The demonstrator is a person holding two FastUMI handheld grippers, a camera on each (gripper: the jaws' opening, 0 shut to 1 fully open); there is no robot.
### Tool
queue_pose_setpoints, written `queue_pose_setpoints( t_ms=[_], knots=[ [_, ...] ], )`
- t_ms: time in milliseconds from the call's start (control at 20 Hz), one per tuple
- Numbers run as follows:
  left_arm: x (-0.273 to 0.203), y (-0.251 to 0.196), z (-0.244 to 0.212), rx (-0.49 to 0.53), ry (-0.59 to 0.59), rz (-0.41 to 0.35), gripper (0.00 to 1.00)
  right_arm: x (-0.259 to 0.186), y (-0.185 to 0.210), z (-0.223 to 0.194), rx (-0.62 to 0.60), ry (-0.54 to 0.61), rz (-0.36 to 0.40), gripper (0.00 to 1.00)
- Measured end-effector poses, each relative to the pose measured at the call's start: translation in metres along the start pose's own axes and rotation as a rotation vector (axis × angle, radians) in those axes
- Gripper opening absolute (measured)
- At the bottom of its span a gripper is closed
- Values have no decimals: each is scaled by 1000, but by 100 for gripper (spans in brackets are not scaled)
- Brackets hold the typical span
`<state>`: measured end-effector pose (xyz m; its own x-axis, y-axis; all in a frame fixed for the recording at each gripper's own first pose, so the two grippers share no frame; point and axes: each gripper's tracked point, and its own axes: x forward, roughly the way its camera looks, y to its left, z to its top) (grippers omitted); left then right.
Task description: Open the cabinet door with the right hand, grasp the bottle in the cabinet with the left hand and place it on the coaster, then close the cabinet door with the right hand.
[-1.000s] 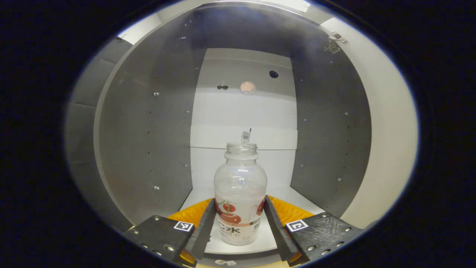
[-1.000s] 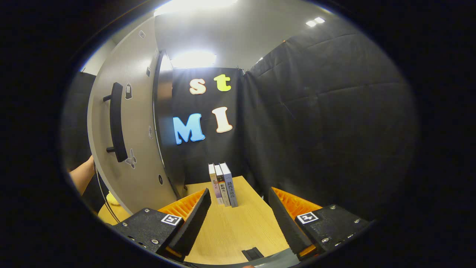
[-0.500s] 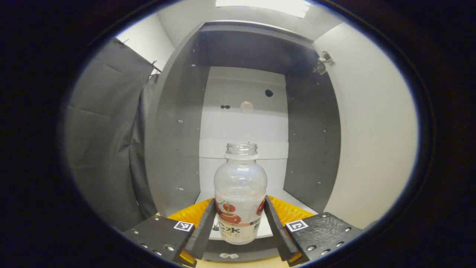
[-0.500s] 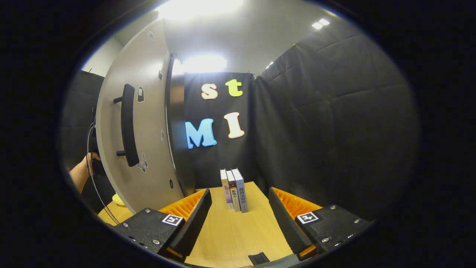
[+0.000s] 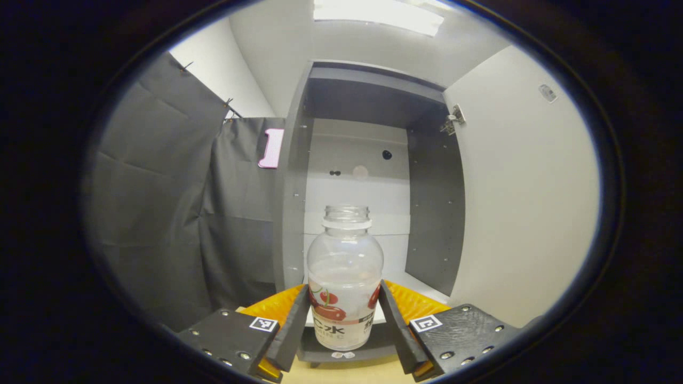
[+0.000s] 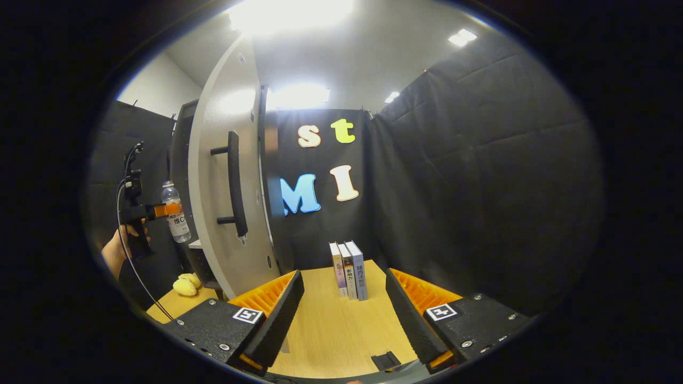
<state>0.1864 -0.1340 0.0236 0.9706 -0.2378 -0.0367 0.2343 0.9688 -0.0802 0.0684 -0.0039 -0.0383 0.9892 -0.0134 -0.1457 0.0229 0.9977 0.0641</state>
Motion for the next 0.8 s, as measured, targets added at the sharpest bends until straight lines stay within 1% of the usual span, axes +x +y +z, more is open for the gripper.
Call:
queue_pose_setpoints(
  t_ms=[250,350,400,450,500,550,600,800],
  knots=[
    [-40,15,-21,-20,17,7,71,-20,7,0,-9,-5,-8,95],
    [-50,19,-31,-29,15,3,75,-26,13,-2,-14,0,-5,95],
    [-57,19,-34,-32,11,-1,71,-30,15,-2,-15,2,-3,95],
    [-60,20,-36,-31,2,-5,75,-33,17,-3,-16,3,0,95],
    [-65,20,-40,-26,-5,-10,75,-36,18,-3,-18,3,0,95],
    [-73,20,-46,-19,-7,-14,79,-38,20,-2,-20,1,-3,95],
    [-81,19,-55,-13,-6,-20,71,-40,22,-2,-21,1,-4,95],
    [-101,22,-81,-3,8,-36,71,-50,29,-5,-18,9,-3,95]
  ],
)
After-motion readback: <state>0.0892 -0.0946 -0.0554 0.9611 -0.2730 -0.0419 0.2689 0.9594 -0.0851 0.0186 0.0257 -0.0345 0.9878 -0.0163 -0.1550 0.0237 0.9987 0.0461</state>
